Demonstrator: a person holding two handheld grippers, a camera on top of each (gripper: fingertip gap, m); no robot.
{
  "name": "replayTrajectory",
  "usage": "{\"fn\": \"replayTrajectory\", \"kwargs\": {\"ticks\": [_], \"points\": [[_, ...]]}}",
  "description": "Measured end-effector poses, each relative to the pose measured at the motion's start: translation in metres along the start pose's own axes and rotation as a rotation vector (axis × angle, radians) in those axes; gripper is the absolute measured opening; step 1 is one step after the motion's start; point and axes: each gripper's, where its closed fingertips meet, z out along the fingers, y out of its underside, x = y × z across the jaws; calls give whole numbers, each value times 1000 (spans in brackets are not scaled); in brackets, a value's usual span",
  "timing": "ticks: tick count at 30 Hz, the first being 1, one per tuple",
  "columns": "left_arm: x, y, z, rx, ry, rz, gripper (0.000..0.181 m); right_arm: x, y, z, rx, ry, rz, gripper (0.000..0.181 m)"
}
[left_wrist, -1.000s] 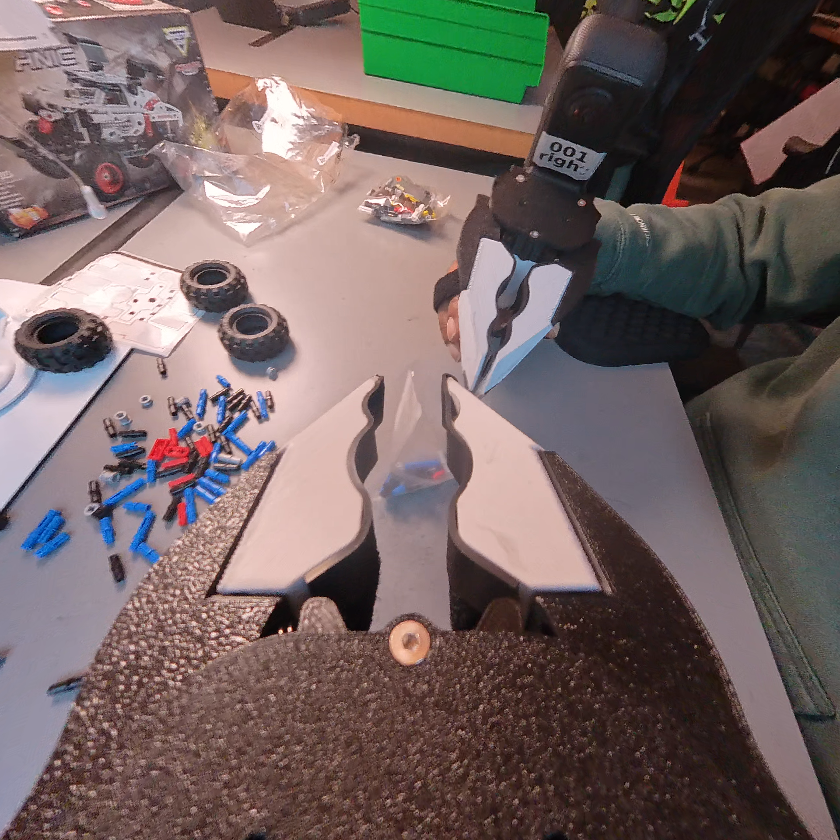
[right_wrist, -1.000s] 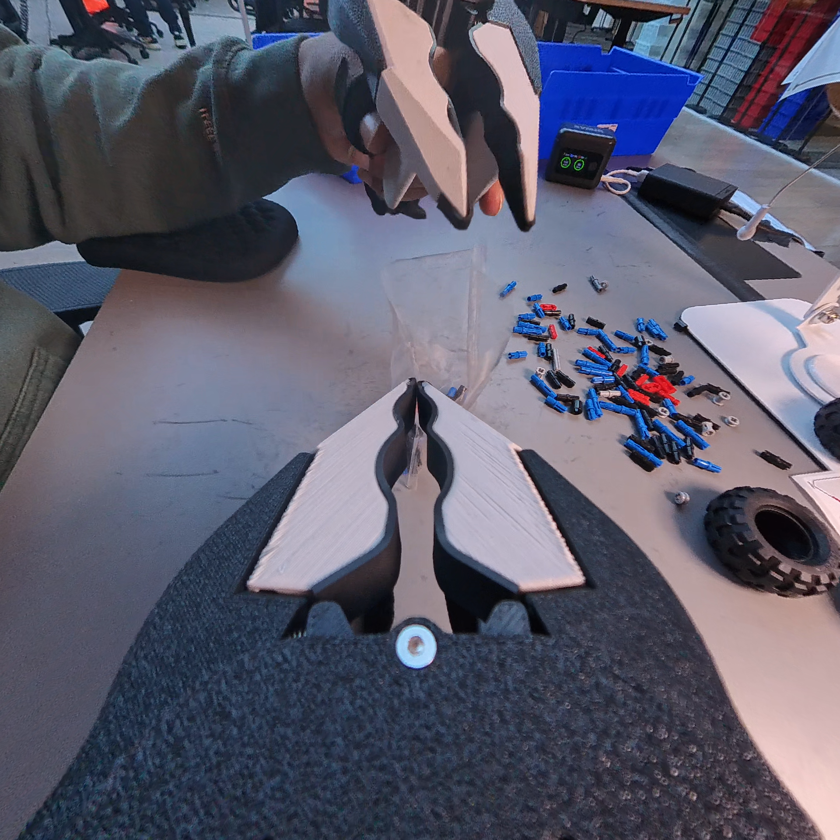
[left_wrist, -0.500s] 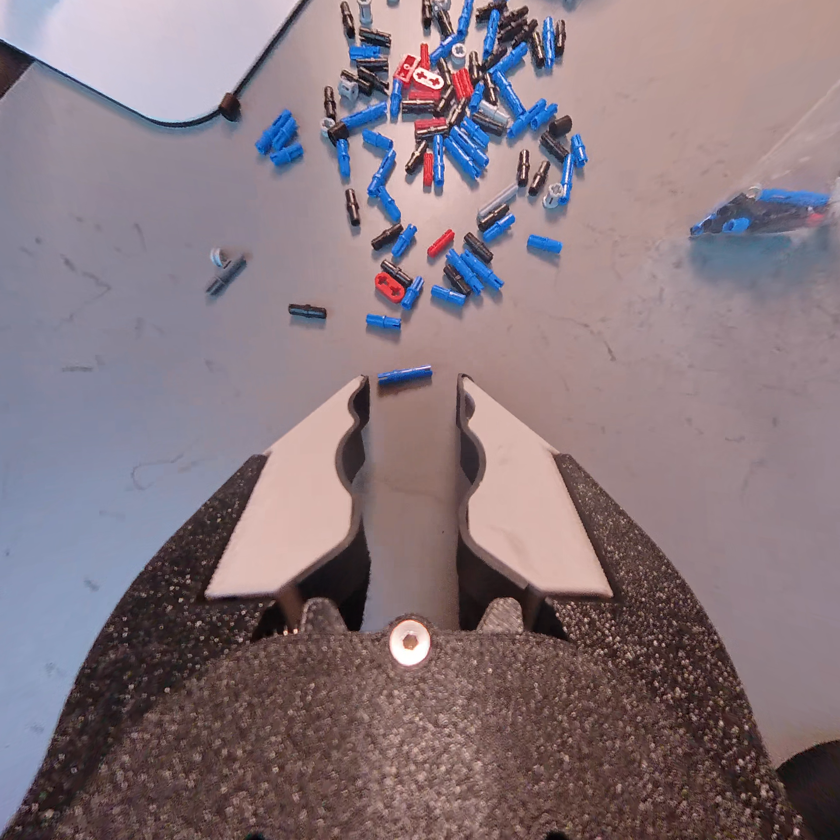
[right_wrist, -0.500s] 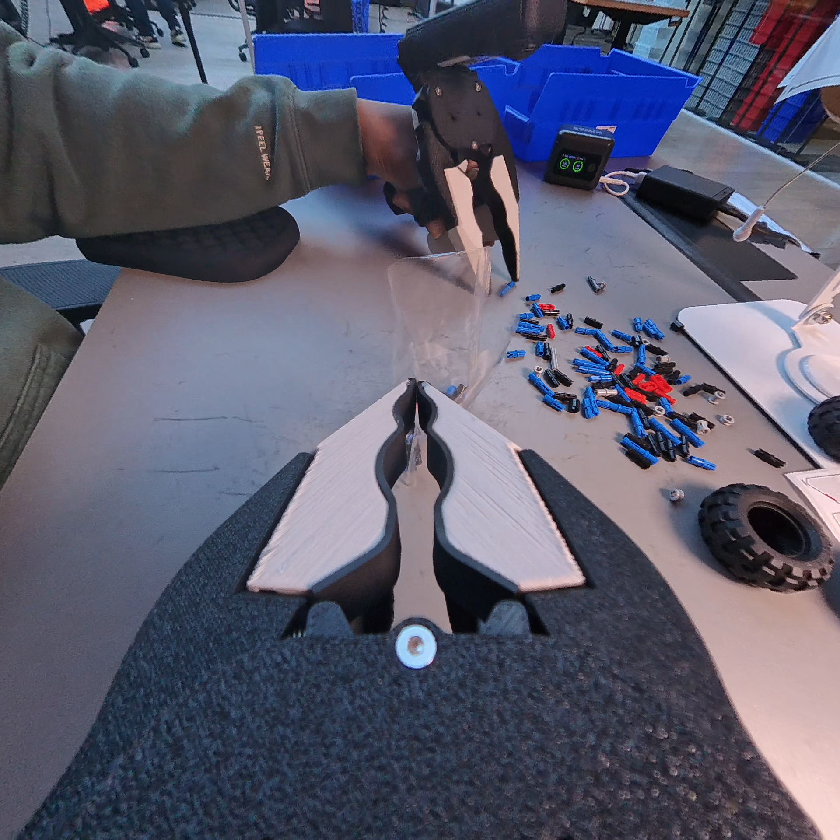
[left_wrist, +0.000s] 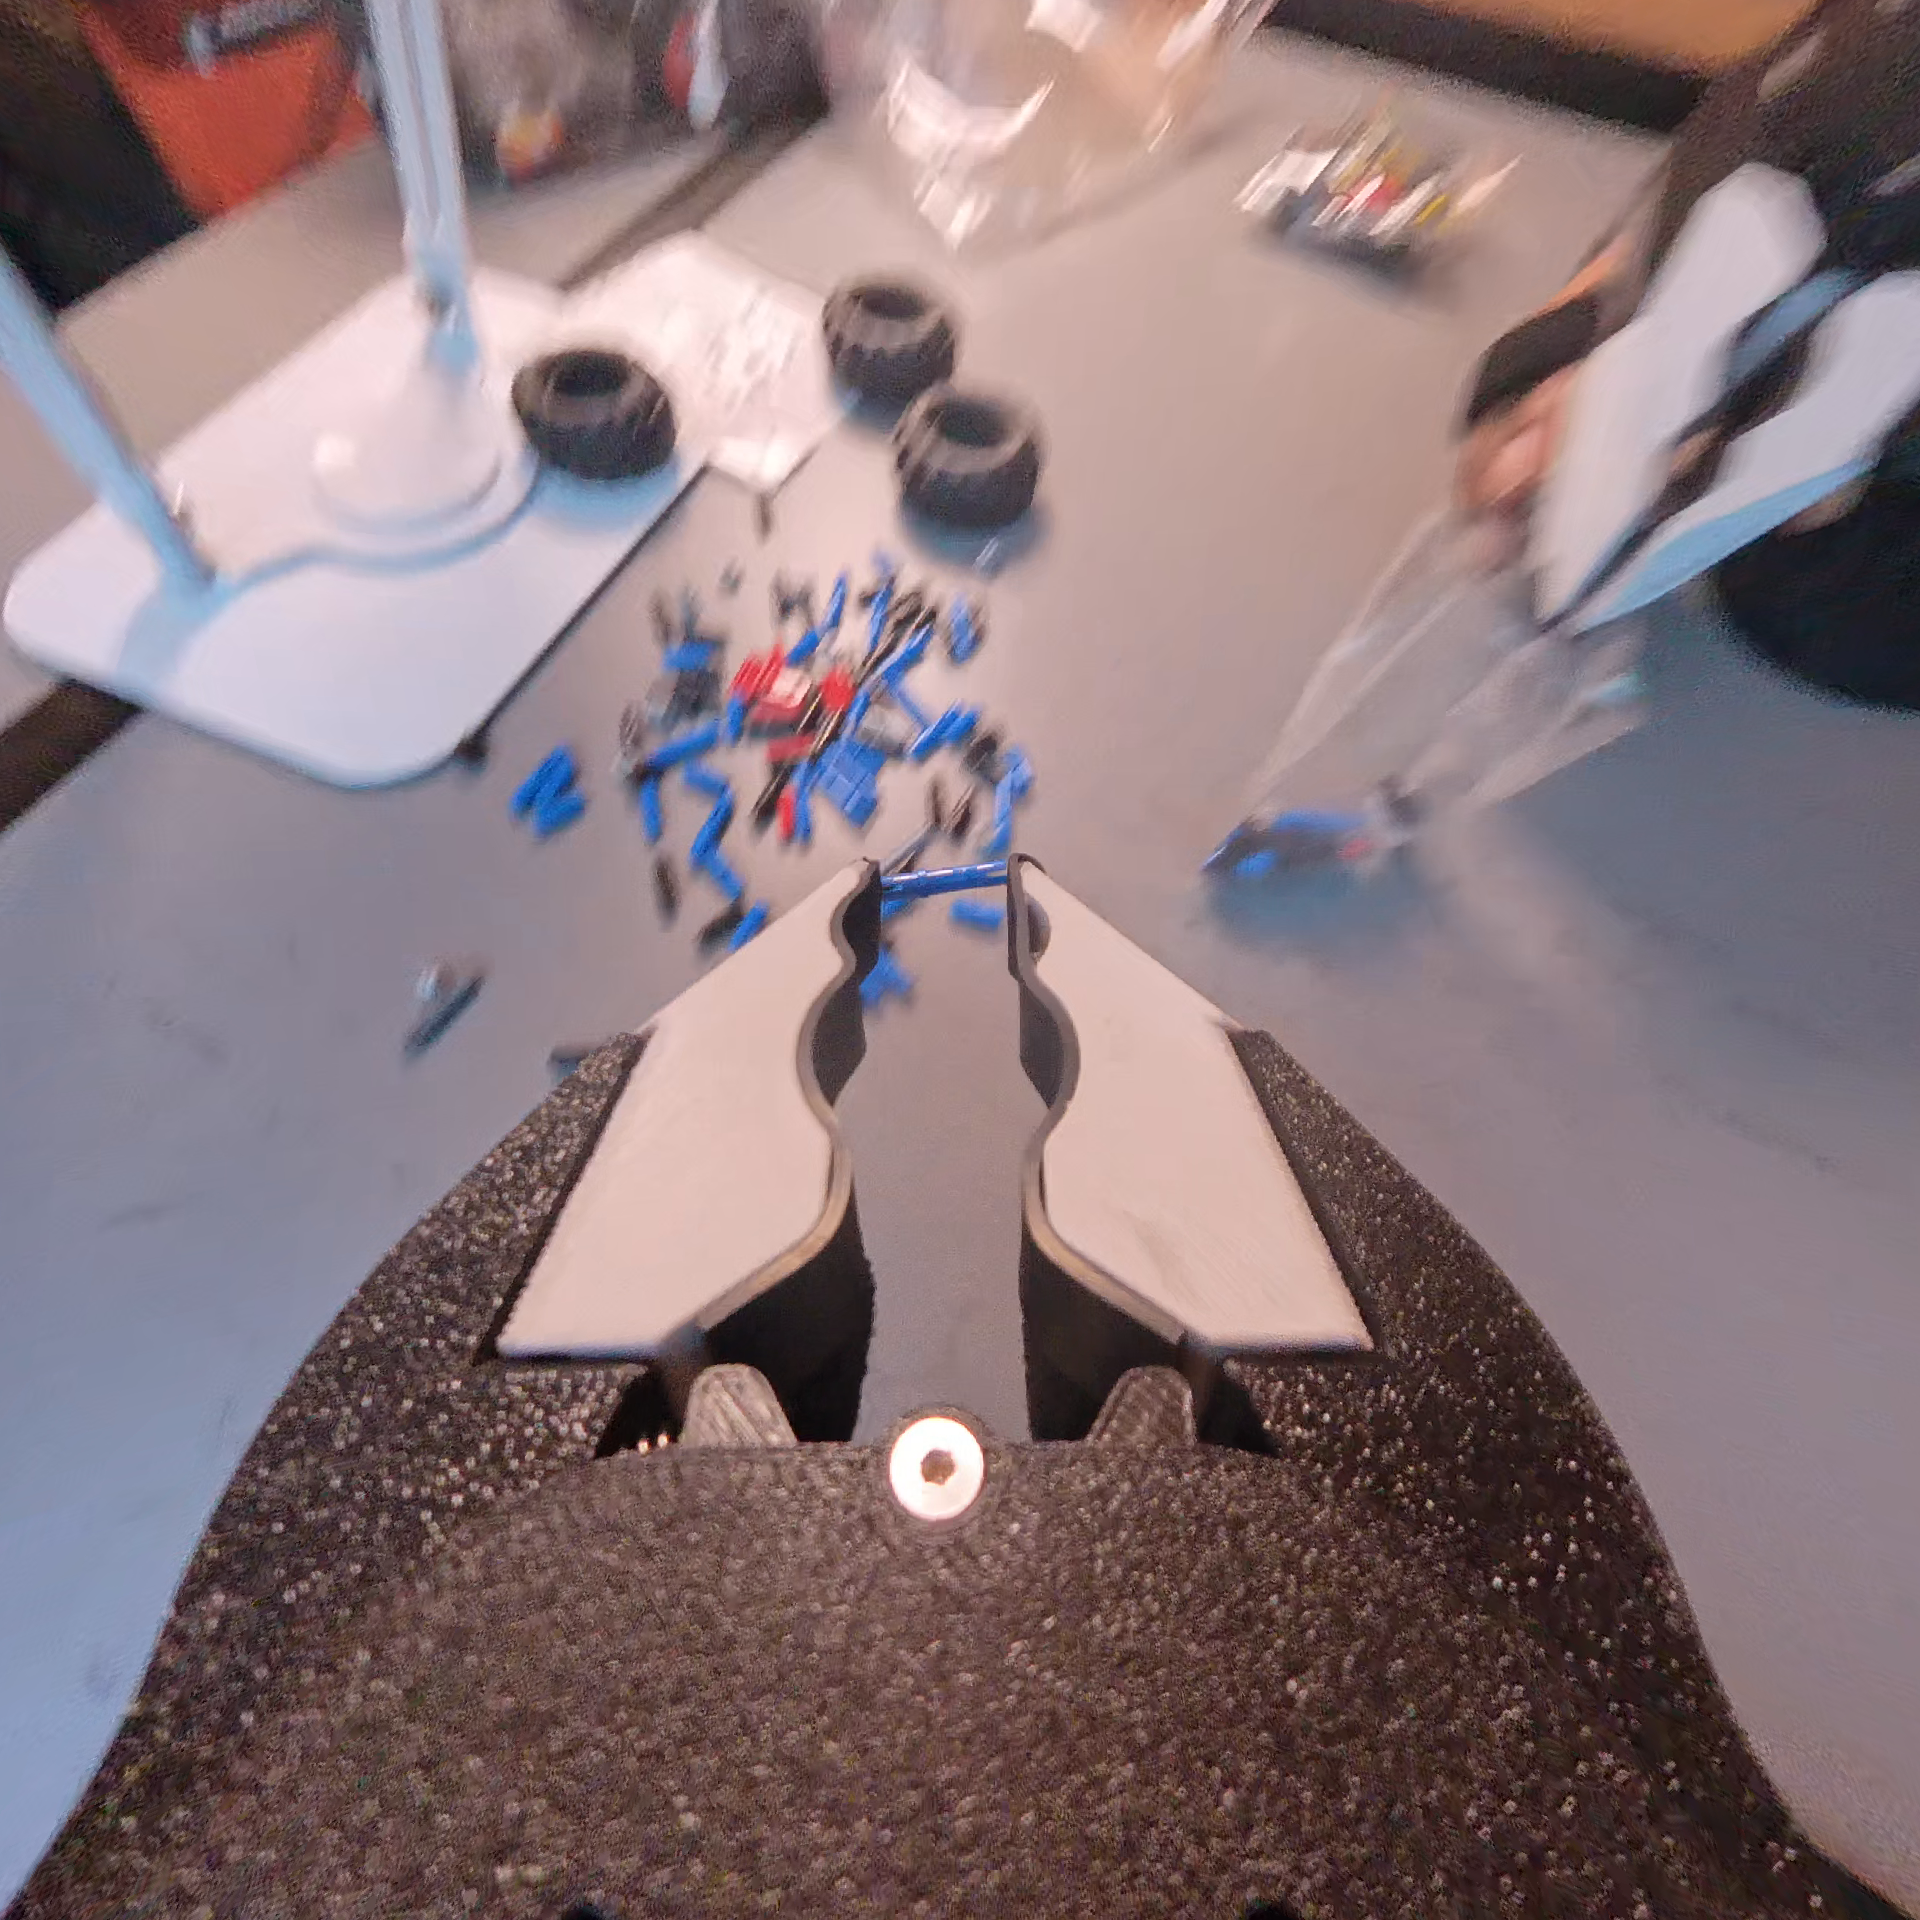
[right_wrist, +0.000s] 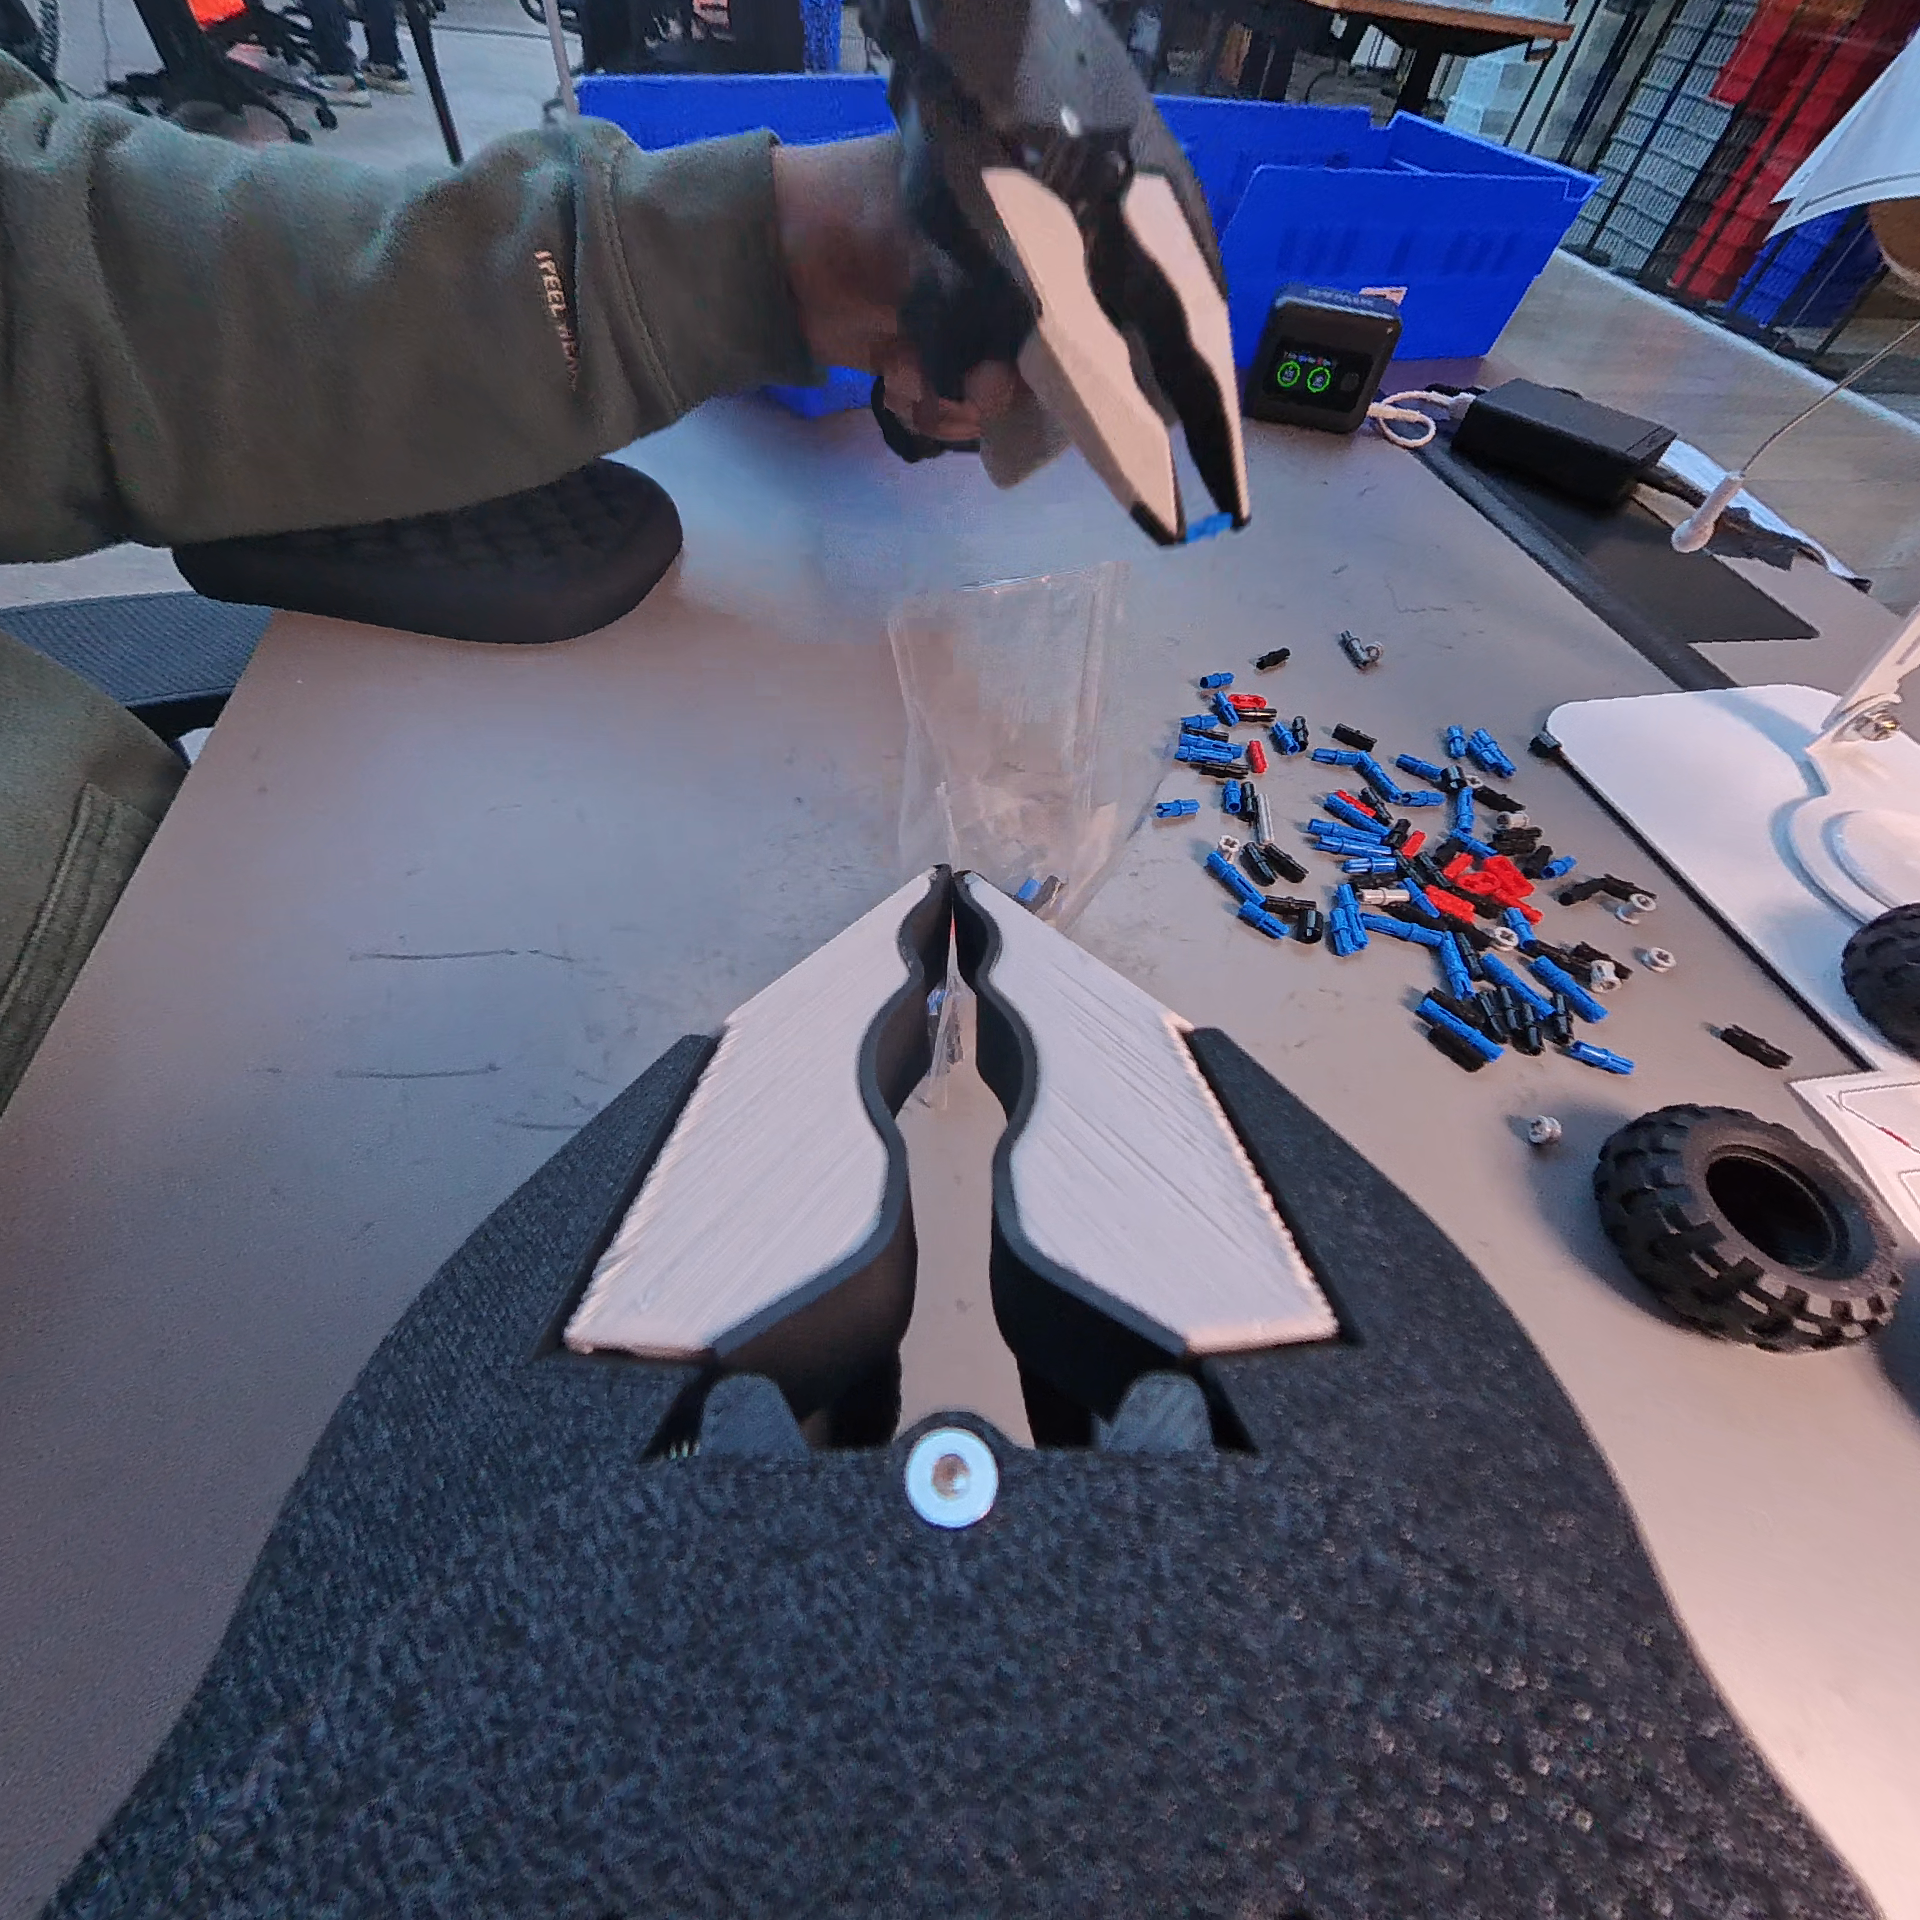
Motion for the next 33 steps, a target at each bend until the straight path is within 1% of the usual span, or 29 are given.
{"fn": "replayTrajectory", "kwargs": {"ticks": [1, 2, 4, 5, 7, 9, 10, 12, 13, 14, 15, 17, 18, 20, 21, 22, 24, 26, 31, 33], "points": [[21, -23, -3, 75, 58, 31, 23, 0, 0, 1, 0, -2, 3, 0], [41, -41, -3, 122, 105, 62, 23, 0, 0, 2, 0, -4, 4, 0], [78, -60, 6, 149, 172, 126, 23, -1, 0, 4, -1, -5, 5, 0], [94, -62, 13, 141, 200, 152, 23, -1, 0, 4, -1, -5, 4, 0], [112, -55, 30, 87, 224, 192, 23, -2, 0, 5, 0, -3, 4, 0], [115, -50, 37, 70, 222, 212, 27, -2, 0, 5, 1, -2, 6, 0], [114, -51, 35, 92, 236, 199, 30, -2, 0, 5, 1, -1, 6, 0], [106, -58, 25, 162, 264, 142, 35, -2, 0, 5, 2, -2, 9, 0], [94, -58, 20, 187, 240, 121, 35, -2, 0, 5, 3, -3, 10, 0], [74, -54, 18, 186, 175, 110, 34, -2, 0, 5, 3, -4, 11, 0], [49, -42, 19, 153, 89, 97, 33, -2, 0, 5, 3, -6, 11, 0], [4, -4, 24, 20, -44, 37, 34, -3, 0, 5, 2, -9, 9, 0], [-12, 16, 26, -47, -85, 13, 35, -3, 1, 5, 1, -9, 8, 0], [-30, 49, 32, -167, -126, -2, 36, -3, 1, 4, 1, -8, 7, 0], [-36, 60, 33, -213, -146, -4, 37, -3, 1, 3, 1, -8, 7, 0], [-36, 65, 35, -234, -138, -13, 37, -2, 1, 3, 1, -7, 8, 0], [-32, 68, 39, -246, -117, -25, 36, -2, 1, 2, 1, -6, 8, 0], [-33, 68, 41, -255, -130, -15, 34, -2, 1, 1, 1, -7, 7, 0], [-30, 67, 43, -254, -115, -21, 20, -3, 1, 1, -2, -10, 2, 0], [-30, 68, 41, -264, -119, -18, 11, -4, 1, 1, -3, -10, 3, 0]]}}
